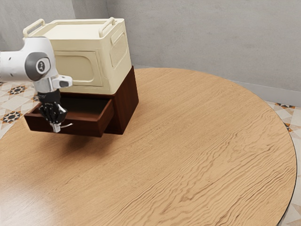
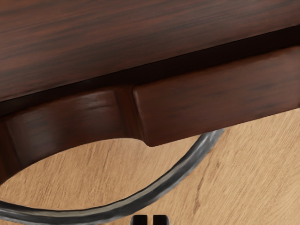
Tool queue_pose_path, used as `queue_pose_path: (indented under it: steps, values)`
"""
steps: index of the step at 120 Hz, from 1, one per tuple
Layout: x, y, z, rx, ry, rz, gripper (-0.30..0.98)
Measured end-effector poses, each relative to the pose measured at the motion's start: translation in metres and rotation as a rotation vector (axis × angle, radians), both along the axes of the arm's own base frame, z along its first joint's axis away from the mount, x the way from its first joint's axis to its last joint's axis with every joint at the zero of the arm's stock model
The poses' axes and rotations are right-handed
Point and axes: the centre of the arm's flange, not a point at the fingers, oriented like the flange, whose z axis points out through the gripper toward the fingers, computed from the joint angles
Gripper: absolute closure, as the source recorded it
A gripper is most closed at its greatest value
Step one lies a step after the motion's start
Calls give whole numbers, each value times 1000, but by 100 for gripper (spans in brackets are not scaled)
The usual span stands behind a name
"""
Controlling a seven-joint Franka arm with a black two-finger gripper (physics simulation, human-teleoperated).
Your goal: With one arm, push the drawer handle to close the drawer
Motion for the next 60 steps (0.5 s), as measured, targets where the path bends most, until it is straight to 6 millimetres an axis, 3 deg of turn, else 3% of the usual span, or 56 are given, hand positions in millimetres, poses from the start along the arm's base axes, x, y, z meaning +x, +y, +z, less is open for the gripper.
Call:
queue_pose_path:
  steps: [28,60]
  values:
    - [12,-3,-14,-22,-12,10,79]
    - [32,-12,-10,-14,-69,-9,78]
